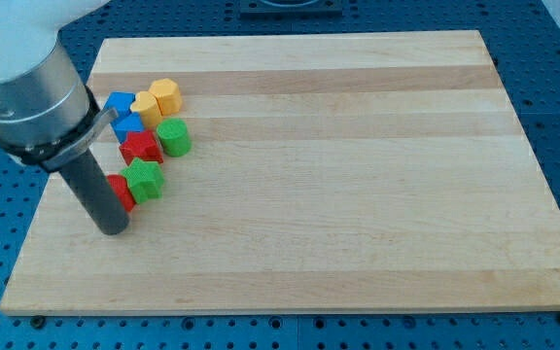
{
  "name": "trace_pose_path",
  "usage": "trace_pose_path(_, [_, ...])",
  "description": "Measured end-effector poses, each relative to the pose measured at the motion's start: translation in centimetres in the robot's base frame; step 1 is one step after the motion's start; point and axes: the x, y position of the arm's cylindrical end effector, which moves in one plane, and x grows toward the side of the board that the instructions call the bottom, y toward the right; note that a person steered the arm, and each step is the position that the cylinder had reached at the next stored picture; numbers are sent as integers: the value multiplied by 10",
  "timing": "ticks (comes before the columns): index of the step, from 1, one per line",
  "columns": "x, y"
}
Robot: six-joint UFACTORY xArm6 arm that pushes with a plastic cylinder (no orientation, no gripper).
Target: Push the green star into the red star
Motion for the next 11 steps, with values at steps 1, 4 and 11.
trace_pose_path(1, [-3,0])
trace_pose_path(4, [34,-16])
trace_pose_path(11, [-35,19])
